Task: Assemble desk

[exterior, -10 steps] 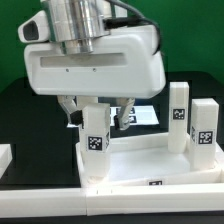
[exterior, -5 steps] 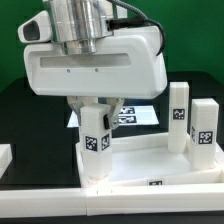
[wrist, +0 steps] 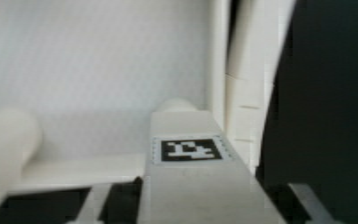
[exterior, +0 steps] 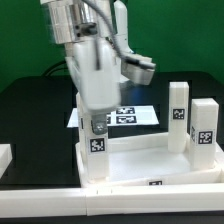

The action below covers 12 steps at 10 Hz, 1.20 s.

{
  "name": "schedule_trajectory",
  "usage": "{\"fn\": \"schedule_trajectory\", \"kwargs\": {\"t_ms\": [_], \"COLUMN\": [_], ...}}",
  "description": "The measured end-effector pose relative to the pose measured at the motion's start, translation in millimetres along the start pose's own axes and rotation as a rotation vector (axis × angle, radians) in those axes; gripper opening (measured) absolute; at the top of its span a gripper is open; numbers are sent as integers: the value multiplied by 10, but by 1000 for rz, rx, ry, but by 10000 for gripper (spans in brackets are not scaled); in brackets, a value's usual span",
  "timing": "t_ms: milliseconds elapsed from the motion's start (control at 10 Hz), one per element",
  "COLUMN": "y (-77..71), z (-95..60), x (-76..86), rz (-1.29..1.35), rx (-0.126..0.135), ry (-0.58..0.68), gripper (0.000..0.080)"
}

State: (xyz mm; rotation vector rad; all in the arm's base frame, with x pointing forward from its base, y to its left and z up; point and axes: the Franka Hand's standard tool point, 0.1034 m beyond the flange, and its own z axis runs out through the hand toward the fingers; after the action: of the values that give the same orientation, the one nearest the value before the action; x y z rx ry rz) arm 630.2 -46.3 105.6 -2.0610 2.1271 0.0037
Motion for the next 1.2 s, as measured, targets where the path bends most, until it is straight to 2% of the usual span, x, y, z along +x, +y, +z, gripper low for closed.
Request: {"fn": "schedule_trajectory", "kwargs": {"t_ms": [200,400,500,600,700,800,1000,1100,1200], "y": [-1,0,-3,-12,-20,-16,-15,-13,-5], "z": [1,1,4,-18,-34,-26,-26,-27,-28], "x": [-5,-6,-8,-19,-27,-16,-6,-4,-36], "rz": [69,-2,-210,-405,-536,-571,-678,-813,-1071], "rx": [4,4,10,13,16,14,13,5,-21], "ry": [-4,-4,1,1,1,3,5,12,20], "gripper": [288,288,363,547,547,617,644,648,648]}}
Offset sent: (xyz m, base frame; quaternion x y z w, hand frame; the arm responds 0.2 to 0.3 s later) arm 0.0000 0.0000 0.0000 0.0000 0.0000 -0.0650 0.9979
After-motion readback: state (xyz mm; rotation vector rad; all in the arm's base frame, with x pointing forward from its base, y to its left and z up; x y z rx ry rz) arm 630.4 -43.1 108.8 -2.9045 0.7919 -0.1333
